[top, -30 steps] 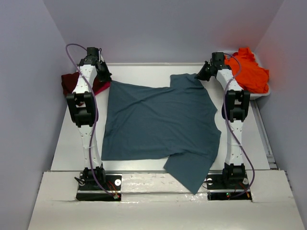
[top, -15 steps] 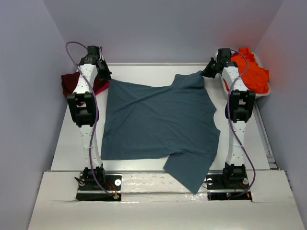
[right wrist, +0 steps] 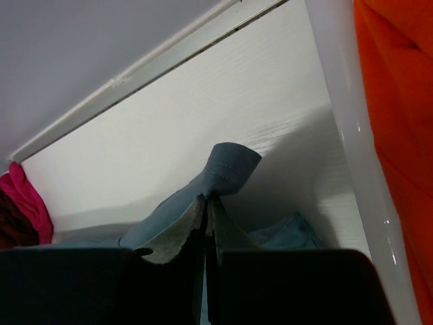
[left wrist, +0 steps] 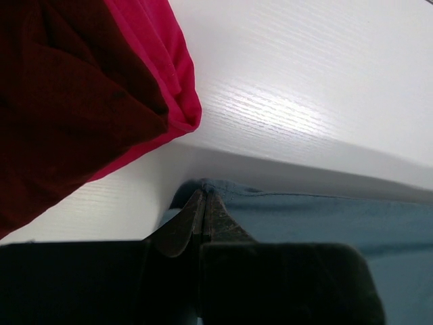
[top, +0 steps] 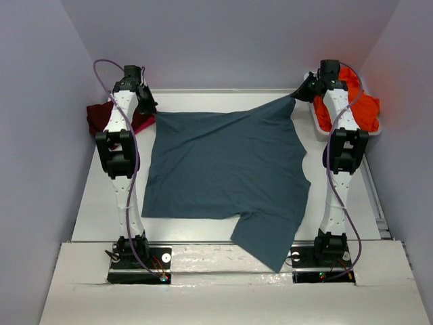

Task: Fold and stack the t-shirts
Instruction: Fold the tshirt

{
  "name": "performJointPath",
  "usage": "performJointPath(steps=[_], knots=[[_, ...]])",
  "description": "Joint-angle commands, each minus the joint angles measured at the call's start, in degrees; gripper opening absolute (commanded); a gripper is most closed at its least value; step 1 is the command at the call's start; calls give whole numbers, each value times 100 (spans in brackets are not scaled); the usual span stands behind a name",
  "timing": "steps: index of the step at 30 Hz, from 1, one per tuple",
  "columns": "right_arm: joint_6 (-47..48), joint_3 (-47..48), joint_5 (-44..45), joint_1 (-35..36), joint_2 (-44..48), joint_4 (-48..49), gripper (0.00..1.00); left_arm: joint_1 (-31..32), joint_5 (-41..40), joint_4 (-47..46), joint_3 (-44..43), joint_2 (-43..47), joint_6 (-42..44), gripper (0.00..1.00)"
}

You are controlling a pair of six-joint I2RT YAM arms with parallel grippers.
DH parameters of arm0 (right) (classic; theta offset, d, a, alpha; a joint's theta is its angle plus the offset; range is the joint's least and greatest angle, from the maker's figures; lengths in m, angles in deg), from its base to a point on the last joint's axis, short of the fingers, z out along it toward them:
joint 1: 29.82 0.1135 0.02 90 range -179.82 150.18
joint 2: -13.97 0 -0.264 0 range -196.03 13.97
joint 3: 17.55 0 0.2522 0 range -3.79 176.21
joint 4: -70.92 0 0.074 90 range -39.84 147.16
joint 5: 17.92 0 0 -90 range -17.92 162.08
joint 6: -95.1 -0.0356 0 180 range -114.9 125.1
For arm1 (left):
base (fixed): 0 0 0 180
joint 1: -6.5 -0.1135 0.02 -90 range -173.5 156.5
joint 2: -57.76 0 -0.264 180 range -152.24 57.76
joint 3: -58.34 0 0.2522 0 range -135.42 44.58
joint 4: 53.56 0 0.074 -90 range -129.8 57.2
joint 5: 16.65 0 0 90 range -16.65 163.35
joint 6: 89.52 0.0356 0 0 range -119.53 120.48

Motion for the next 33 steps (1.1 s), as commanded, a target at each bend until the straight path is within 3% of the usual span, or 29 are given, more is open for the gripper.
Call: performJointPath(steps=[1,9,13,20,33], knots=[[100,182,-77,-45,489,38,7,-66,-237,9,-278,96,36,6],[100,279,-455,-45,488,-243,7,-172,-44,-43,-243,307,-17,6],[206,-554,-429,-45,971,-173,7,-172,43,-26,-94,483,-69,6],[276,-1109,-455,-45,1454,-621,7,-172,-9,124,275,747,-228,6],[390,-3008,-437,7,2685,-841,7,-172,527,-8,1619,1625,-570,6]])
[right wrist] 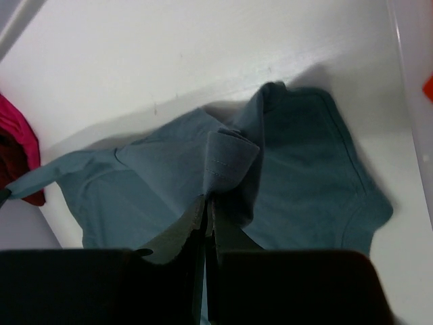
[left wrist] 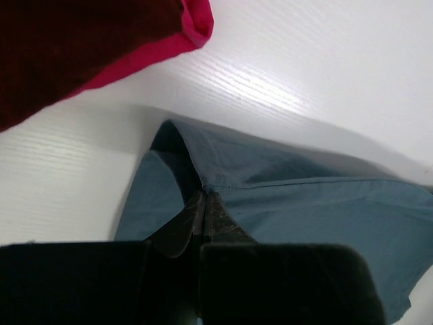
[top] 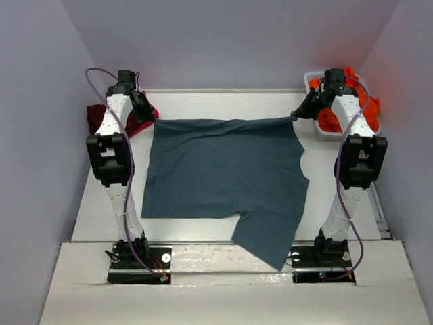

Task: Fold and stack the t-shirts
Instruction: Fold the tshirt

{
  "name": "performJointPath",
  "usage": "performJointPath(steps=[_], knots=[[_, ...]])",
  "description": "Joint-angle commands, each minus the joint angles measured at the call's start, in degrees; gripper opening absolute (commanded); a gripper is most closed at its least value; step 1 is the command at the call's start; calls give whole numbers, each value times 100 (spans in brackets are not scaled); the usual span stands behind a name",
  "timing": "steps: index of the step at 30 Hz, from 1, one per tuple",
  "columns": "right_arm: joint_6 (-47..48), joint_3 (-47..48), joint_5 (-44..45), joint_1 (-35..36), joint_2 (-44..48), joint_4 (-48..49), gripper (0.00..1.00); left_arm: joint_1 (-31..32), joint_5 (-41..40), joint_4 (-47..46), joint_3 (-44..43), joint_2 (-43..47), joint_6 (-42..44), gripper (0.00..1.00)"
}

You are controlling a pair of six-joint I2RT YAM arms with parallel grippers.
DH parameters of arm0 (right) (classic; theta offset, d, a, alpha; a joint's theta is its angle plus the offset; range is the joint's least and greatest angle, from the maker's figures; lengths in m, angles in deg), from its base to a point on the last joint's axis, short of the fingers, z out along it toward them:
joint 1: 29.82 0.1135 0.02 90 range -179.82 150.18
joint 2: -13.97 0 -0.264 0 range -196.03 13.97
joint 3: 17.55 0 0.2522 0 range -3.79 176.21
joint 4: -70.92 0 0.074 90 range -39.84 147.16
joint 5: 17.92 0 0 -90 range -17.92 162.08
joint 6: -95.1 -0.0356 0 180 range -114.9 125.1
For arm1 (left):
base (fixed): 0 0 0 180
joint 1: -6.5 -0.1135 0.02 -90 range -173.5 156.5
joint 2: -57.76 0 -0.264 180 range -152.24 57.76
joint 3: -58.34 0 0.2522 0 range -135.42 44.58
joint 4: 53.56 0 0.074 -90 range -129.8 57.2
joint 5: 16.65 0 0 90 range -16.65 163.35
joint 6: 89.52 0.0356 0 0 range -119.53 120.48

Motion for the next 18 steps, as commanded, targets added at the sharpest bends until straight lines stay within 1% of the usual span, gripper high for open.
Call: performJointPath(steps=[1,6,8,9,15,18], knots=[[130,-506,-66,7,758,-126,7,-47,239,-91,520,810,-173,6],[218,-1016,-92,7,1110,-214,7,-47,239,-205,1197,1180,-208,6],[253,-1384,-92,7,1294,-205,7,-47,195,-293,1723,1434,-269,6],[253,-1386,-83,7,1348,-196,7,-47,177,-320,1726,1435,-270,6],[323,-1930,-13,7,1708,-231,7,-47,-15,-478,2621,1918,-322,6],[367,-2176,75,7,1805,-258,7,-47,-86,-504,2798,2006,-331,6]])
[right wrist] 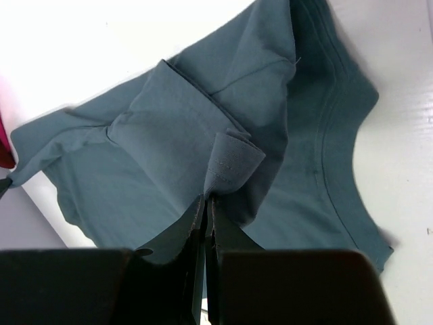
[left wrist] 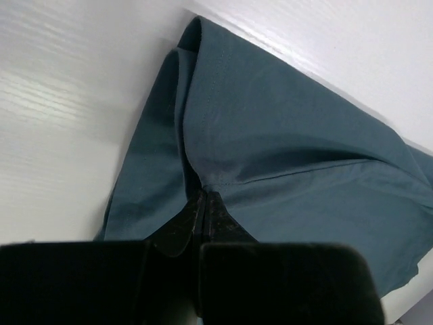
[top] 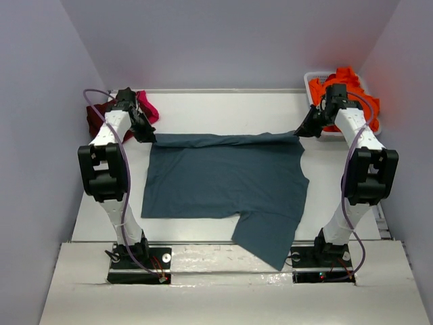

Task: Fold and stack the t-shirts
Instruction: Fold the tshirt

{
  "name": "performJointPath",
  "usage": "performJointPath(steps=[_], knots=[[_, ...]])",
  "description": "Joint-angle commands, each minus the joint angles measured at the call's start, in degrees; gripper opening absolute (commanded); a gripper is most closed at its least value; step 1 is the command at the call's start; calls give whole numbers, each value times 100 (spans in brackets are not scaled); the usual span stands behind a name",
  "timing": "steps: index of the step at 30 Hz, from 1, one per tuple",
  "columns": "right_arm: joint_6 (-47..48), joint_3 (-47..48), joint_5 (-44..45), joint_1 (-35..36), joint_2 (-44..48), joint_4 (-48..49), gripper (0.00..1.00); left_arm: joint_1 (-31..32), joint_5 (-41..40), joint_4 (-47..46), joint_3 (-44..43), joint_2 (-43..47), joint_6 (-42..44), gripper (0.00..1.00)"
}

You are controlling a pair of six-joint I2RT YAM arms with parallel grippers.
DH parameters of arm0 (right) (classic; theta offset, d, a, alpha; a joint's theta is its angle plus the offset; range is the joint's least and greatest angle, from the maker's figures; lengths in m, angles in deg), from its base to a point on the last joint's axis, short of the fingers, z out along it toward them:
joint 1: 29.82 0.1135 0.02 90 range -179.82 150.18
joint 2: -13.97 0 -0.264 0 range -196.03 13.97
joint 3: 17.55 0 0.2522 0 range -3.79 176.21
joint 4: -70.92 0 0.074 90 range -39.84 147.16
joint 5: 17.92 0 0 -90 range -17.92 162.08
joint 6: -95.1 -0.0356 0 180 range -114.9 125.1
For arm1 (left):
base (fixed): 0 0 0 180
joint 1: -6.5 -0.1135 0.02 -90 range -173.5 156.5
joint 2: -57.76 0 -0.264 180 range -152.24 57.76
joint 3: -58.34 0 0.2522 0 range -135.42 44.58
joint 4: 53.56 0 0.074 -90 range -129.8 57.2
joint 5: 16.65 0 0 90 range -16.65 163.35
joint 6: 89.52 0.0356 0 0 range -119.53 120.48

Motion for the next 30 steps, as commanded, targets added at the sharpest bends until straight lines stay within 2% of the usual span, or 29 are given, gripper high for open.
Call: performJointPath(steps=[1,15,27,30], knots=[[160,-279,108,7,402,-28,7,-43,-198,-133,293,537,-47,6],[195,-781,292,7,569,-125,7,-376,-585,-124,864,960,-126,6],[239,-930,424,7,411,-187,7,-377,-137,-282,1067,644,67,6],[222,-983,424,7,384,-186,7,-377,-40,-291,1032,591,67,10]])
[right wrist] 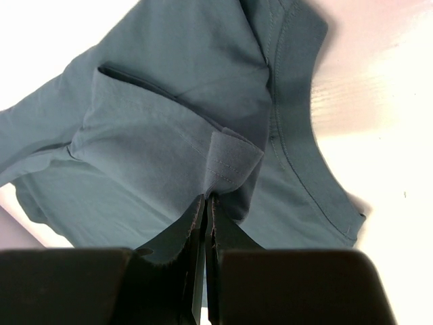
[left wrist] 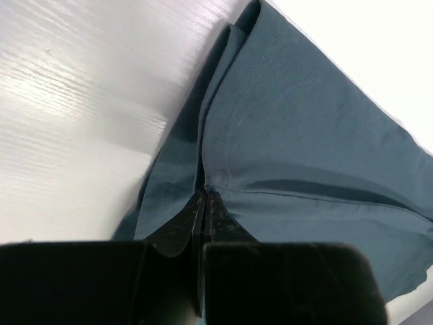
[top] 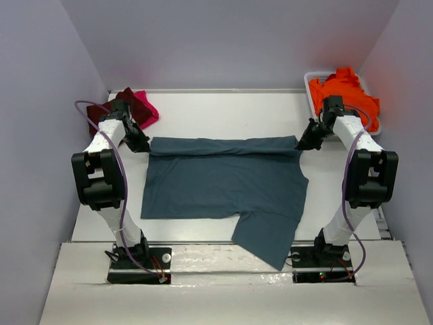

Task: Fold and stack the t-shirts
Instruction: Fold the tshirt

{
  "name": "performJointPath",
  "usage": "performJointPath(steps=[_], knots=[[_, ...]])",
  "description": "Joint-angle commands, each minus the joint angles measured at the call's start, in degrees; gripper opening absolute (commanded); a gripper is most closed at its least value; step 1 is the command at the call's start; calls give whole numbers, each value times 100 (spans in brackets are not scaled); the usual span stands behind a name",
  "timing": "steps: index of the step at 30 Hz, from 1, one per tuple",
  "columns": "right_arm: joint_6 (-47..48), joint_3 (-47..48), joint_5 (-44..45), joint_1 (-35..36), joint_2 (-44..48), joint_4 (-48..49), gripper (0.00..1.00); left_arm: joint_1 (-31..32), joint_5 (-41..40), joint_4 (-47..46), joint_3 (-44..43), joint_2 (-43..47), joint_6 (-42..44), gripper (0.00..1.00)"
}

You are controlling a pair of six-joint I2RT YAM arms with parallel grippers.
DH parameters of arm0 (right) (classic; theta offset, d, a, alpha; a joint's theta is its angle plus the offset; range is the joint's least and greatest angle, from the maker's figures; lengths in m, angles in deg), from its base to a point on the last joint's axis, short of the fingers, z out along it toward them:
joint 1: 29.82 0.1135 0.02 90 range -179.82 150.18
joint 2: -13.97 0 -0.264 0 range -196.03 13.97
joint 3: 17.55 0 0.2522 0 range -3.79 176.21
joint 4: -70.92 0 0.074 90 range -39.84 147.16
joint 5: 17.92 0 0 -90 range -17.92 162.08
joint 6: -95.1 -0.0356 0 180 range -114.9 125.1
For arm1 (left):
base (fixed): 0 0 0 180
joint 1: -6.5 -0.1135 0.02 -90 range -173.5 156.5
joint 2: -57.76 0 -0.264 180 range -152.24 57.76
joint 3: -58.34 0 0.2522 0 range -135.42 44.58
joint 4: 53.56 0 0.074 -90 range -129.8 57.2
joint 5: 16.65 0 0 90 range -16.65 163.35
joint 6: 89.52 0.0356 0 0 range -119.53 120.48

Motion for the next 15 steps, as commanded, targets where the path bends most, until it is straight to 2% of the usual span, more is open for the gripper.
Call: performJointPath(steps=[1,2,8,10,11,12,15], knots=[[90,-71,116,7,116,-73,7,-47,165,-68,-63,-36,118,15],[90,-71,125,7,107,-82,7,-47,166,-77,-63,-37,118,15],[143,-45,134,7,45,-178,7,-47,245,-68,-28,-63,100,50],[152,-63,134,7,54,-196,11,-47,227,-51,-19,-54,91,60],[169,-63,151,7,45,-222,14,-47,210,-42,-28,-45,91,61],[187,-80,160,7,45,-240,22,-47,166,-24,-28,-19,91,64],[231,-106,160,7,89,-284,33,-47,131,-15,-36,25,82,64]])
